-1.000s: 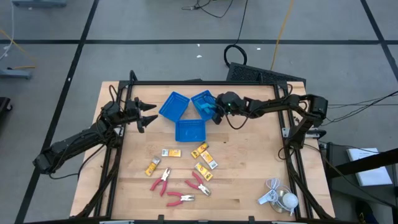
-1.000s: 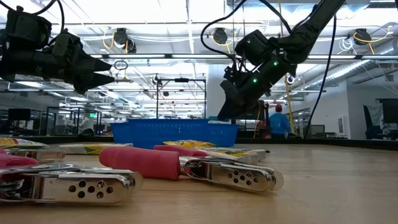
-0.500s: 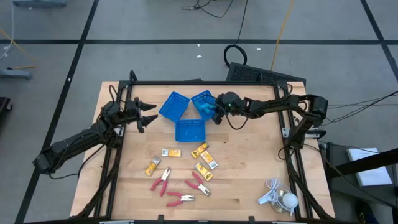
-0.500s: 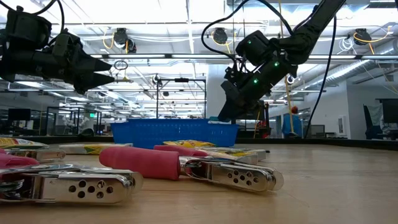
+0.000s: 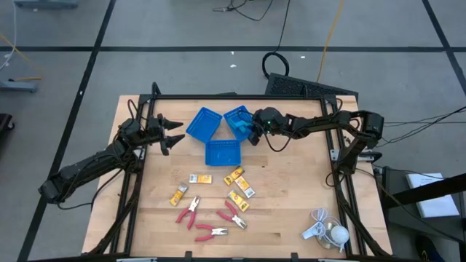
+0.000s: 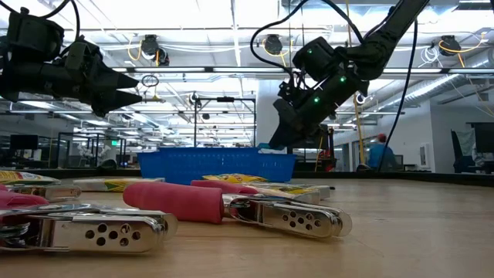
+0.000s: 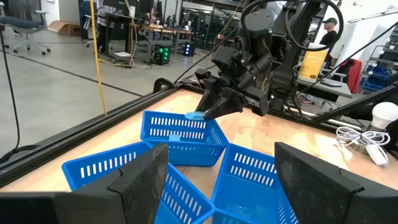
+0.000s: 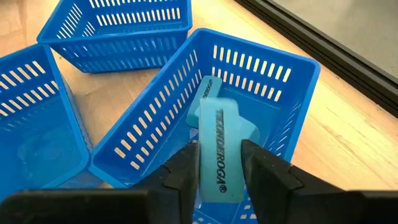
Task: Pick & Place School Supplies
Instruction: Put the blue eraser into the top right blue bin, then put the yellow crayon box into the top left blue bin
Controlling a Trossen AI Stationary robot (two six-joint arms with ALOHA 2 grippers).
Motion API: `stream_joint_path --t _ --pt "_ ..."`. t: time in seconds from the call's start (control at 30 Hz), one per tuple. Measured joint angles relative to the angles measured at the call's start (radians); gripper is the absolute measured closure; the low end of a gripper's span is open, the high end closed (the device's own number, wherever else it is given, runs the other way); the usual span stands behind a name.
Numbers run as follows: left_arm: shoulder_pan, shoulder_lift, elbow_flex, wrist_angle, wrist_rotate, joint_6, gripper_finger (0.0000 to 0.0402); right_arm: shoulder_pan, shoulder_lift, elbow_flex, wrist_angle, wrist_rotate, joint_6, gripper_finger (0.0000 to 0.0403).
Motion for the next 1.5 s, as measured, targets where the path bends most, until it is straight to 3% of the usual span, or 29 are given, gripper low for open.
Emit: stream_joint_path --t 0.3,0.57,1.13,1.5 --pt "0.0 0.0 0.0 0.0 0.0 0.0 0.0107 0.0 -0.005 0.0 0.047 0.0 0.0 0.0219" --pt "0.0 0.0 0.0 0.0 0.0 0.0 0.0107 0.009 -0.143 -0.001 -0.025 -0.004 0.0 0.021" --pt "0.0 0.0 0.0 0.0 0.0 0.0 0.0107 0.154 -0.581 -0.014 -0.538 -0.001 -0.001 0.0211" --pt "0.0 0.0 0.0 0.0 0.0 0.0 0.0108 0.273 -0.965 -0.3 -0.556 -0.001 0.009 0.0212"
